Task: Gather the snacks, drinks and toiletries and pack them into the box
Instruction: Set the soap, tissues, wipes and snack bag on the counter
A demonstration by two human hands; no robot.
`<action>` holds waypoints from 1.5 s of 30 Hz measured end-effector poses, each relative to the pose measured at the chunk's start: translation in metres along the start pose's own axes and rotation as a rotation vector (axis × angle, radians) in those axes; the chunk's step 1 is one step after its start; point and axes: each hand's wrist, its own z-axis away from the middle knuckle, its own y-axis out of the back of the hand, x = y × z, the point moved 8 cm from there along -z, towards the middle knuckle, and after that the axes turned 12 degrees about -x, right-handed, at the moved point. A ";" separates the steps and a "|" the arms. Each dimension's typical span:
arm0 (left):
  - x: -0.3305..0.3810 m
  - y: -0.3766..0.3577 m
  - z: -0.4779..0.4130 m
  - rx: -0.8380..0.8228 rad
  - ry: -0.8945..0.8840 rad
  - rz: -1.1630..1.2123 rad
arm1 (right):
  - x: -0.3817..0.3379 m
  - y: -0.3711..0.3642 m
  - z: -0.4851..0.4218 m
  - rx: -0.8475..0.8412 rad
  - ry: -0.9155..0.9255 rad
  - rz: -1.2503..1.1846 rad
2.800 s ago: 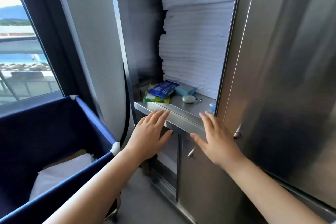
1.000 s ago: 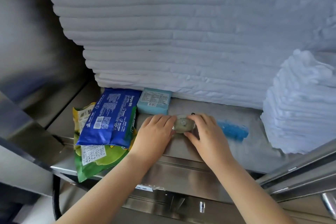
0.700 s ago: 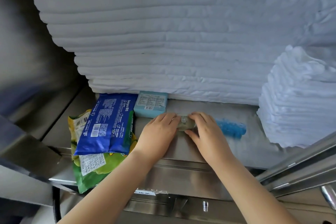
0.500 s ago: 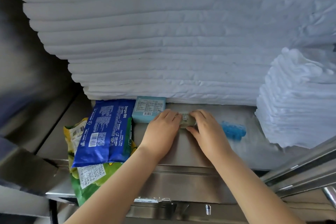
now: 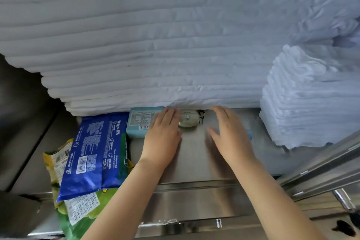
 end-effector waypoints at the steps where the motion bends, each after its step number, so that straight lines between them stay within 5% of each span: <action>1: 0.000 0.000 0.006 0.013 -0.004 -0.001 | 0.011 0.005 0.010 0.021 -0.055 0.010; 6: 0.021 -0.009 0.033 0.047 -0.130 0.124 | 0.038 0.002 0.037 -0.011 -0.198 0.067; 16: 0.015 -0.024 0.037 -0.026 -0.078 0.223 | 0.044 0.010 0.036 0.114 -0.184 0.065; 26: 0.012 -0.027 0.037 -0.025 -0.060 0.266 | 0.056 -0.008 0.036 0.092 -0.203 -0.674; 45: 0.012 -0.026 0.037 -0.062 -0.044 0.274 | 0.068 -0.024 0.031 0.069 -0.192 -0.944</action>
